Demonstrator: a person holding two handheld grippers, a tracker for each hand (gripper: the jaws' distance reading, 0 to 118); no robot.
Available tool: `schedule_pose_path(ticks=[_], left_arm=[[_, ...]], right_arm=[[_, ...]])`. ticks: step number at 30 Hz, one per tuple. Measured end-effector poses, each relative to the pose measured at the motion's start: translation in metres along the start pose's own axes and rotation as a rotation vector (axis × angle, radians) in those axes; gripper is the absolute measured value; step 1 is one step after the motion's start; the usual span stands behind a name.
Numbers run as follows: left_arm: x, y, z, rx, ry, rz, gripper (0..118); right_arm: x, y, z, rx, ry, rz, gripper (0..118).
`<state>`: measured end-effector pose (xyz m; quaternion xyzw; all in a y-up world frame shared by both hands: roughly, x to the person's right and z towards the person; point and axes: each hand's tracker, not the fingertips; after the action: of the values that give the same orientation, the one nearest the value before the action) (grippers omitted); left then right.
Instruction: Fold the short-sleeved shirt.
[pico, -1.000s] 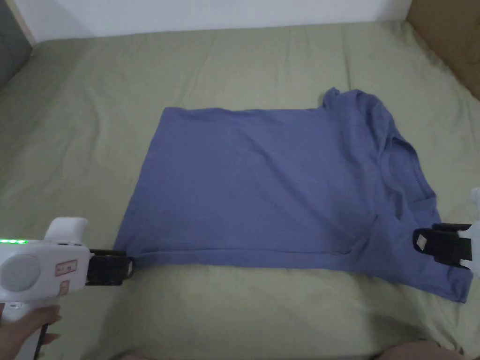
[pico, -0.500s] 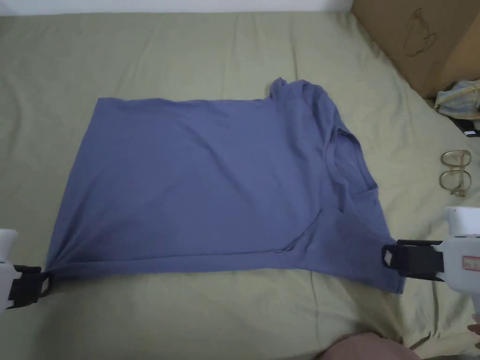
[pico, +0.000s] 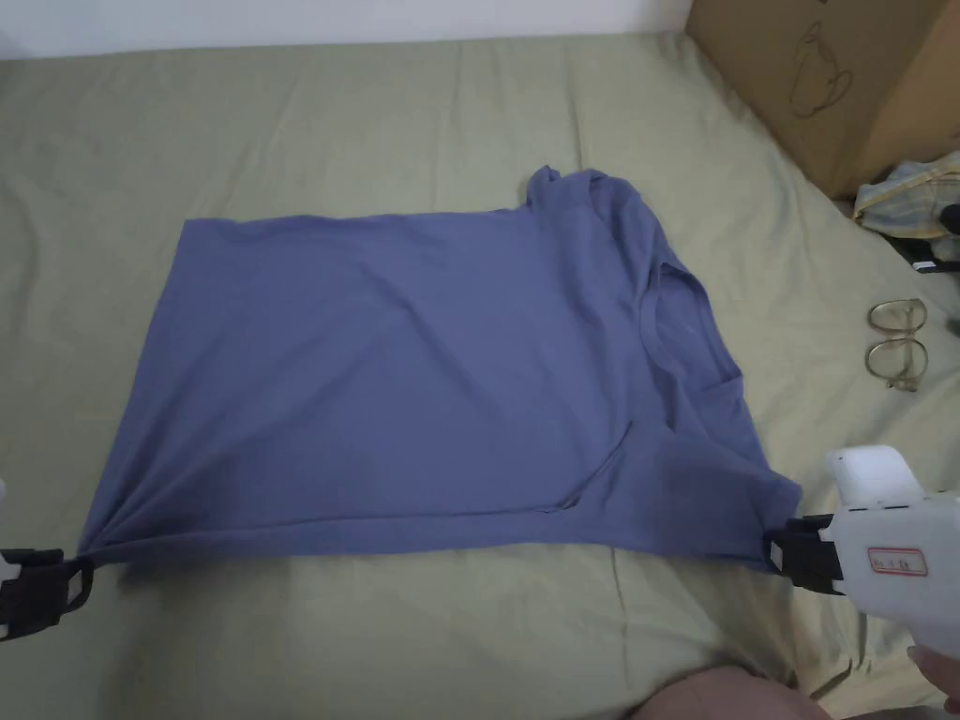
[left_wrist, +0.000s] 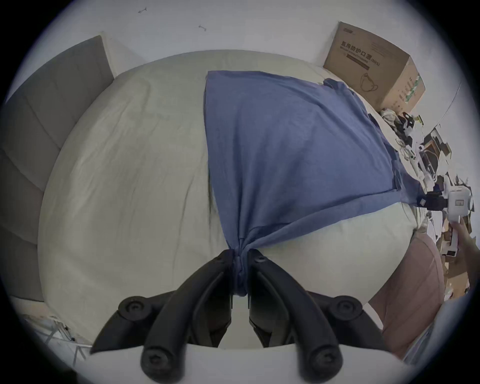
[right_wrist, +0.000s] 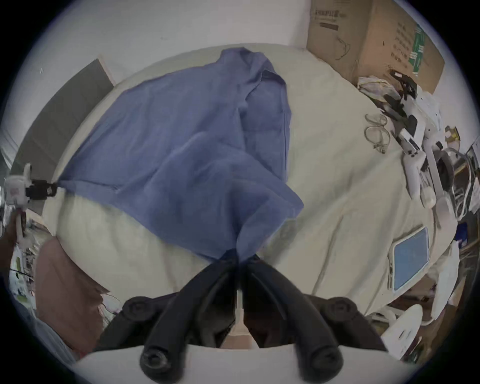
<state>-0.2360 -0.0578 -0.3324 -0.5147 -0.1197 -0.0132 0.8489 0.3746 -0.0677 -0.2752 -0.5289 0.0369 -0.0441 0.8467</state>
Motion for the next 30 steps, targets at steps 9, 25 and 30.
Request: schedule_pose_path(ticks=[9, 25, 30], left_arm=[[0.008, 0.001, 0.03, 0.069, -0.026, 0.047, 9], [-0.011, 0.152, -0.052, 0.018, 0.053, 0.037, 9], [-0.009, 0.176, -0.093, -0.005, 0.095, 0.01, 10]], right_arm=[[0.012, 0.022, 0.042, 0.127, 0.09, -0.146, 4], [0.032, 0.208, -0.044, 0.11, 0.048, -0.189, 4], [0.027, 0.223, -0.084, 0.051, 0.004, -0.169, 4]])
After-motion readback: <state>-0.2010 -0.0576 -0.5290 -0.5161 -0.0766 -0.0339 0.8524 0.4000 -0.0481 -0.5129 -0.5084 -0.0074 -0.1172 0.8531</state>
